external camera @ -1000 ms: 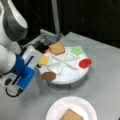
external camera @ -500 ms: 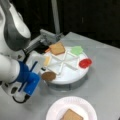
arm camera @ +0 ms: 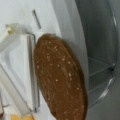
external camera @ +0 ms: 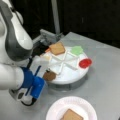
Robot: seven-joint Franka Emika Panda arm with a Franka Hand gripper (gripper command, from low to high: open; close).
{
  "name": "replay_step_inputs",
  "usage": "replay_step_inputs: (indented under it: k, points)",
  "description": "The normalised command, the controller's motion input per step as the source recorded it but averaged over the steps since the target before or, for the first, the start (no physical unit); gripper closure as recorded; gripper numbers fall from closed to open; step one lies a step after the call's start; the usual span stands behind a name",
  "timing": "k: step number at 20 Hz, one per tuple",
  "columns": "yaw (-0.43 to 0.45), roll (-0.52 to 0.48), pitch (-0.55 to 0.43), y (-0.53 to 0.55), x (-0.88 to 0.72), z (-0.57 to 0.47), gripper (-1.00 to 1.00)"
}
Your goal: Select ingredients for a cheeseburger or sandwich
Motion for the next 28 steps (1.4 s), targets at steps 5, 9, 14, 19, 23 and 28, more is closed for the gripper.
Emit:
replay_step_inputs:
  k: [5, 9, 14, 19, 23, 28]
  points:
    - [0.144, 0.506, 0.002, -0.27, 0.14, -0.12, -1.00]
    - [0.113, 0.490, -0.058, -0.31, 0.16, -0.23, -1.00]
    - [0.098, 0.432, -0.075, -0.28, 0.15, -0.24, -1.00]
    - [0.093, 0.388, -0.078, -0.23, 0.15, -0.13, -1.00]
    - [0.076, 0.338, -0.060, -0.18, 0.14, -0.01, -1.00]
    - [0.054, 0.322, -0.106, -0.13, 0.16, -0.03, -1.00]
